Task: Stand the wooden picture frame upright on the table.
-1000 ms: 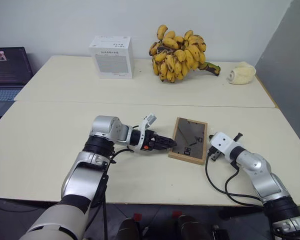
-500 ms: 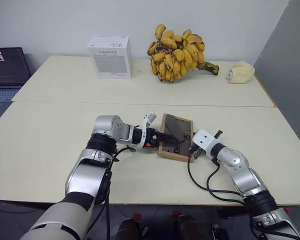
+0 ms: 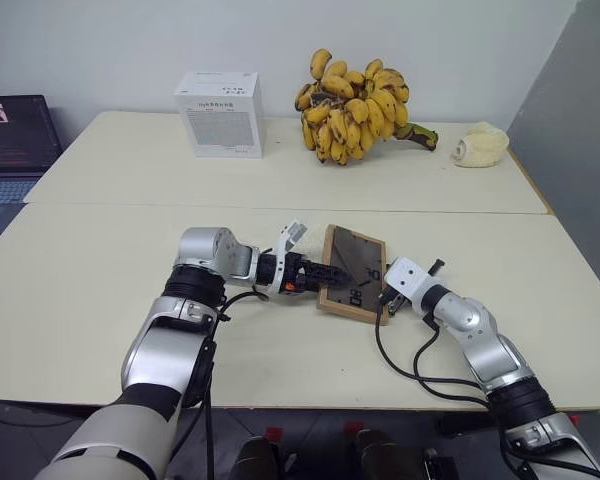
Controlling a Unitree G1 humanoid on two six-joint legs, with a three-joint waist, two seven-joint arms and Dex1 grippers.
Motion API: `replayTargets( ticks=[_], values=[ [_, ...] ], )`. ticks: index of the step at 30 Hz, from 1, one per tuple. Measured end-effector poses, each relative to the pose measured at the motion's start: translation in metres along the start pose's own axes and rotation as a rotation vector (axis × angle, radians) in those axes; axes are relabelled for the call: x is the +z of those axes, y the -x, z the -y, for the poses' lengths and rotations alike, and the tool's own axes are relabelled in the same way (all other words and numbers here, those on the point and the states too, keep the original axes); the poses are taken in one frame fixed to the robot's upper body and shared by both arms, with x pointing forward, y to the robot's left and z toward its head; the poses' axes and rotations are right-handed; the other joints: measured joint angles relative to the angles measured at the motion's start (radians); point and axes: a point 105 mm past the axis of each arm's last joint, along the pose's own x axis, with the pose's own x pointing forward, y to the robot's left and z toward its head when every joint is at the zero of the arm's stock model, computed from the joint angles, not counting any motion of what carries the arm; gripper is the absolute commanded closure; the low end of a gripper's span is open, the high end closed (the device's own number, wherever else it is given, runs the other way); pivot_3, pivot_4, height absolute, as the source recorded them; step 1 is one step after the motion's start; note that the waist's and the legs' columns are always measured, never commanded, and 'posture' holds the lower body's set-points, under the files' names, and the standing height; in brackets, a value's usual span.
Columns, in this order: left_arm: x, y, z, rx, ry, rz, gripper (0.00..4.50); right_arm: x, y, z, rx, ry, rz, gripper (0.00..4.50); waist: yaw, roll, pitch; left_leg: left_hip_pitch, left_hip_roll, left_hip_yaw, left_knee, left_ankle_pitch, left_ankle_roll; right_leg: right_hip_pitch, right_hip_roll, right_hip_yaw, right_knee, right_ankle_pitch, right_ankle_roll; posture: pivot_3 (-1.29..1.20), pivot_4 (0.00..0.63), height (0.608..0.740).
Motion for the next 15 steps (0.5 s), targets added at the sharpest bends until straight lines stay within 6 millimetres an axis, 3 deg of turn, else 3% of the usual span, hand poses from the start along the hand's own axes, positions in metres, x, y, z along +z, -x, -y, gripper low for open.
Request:
replayTargets(
  ticks=[5, 15],
  values=[
    [-0.0015, -0.0001, 0.0018, -0.013, 0.001, -0.012, 3.12, 0.0, -0.0017, 0.0023, -0.002, 0.004, -0.001, 4.5, 0.0, 0.0, 0.0, 0.0, 0.0, 0.0, 0.0, 0.0, 0.0, 0.0, 0.0, 0.0, 0.0, 0.0, 0.0, 0.0, 0.15, 0.74],
    [-0.0042, -0.0011, 0.0069, -0.036, 0.005, -0.027, 3.18, -0.0008, -0.0016, 0.004, -0.006, 0.012, -0.001, 4.5, 0.0, 0.0, 0.0, 0.0, 0.0, 0.0, 0.0, 0.0, 0.0, 0.0, 0.0, 0.0, 0.0, 0.0, 0.0, 0.0, 0.15, 0.74]
  ],
)
